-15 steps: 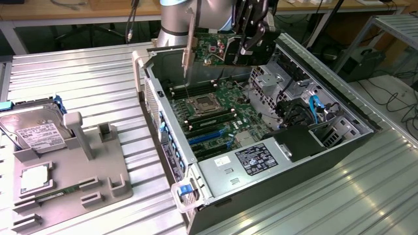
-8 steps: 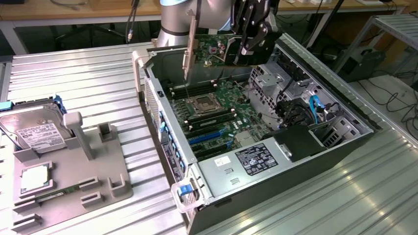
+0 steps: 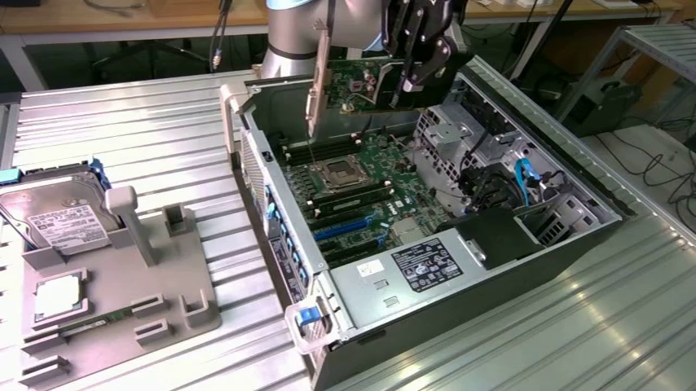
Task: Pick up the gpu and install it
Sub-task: 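Insert the gpu into the slot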
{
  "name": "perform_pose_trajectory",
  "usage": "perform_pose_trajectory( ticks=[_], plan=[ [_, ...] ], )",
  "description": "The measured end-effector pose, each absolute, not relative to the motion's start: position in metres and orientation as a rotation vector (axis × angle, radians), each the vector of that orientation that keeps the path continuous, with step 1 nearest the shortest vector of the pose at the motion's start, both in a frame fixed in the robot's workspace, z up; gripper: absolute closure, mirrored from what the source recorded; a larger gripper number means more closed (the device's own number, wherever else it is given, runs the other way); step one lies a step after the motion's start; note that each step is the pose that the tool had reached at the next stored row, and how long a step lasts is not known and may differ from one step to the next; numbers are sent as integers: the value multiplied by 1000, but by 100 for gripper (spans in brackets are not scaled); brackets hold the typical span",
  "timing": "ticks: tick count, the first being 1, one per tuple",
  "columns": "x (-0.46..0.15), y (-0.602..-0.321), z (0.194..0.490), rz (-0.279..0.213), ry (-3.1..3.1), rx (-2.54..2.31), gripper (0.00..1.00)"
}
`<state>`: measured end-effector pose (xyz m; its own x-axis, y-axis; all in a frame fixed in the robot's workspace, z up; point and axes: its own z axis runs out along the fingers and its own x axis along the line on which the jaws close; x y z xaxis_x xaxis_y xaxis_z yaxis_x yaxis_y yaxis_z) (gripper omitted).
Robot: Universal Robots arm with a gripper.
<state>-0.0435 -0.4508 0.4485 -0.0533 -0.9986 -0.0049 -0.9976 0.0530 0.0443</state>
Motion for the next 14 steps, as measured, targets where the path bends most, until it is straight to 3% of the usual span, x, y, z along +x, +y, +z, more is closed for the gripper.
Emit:
perform_pose_trajectory(
  ticks=[14],
  plan=[
    [-43,-451,448,-53,-2129,2270,72]
  ],
)
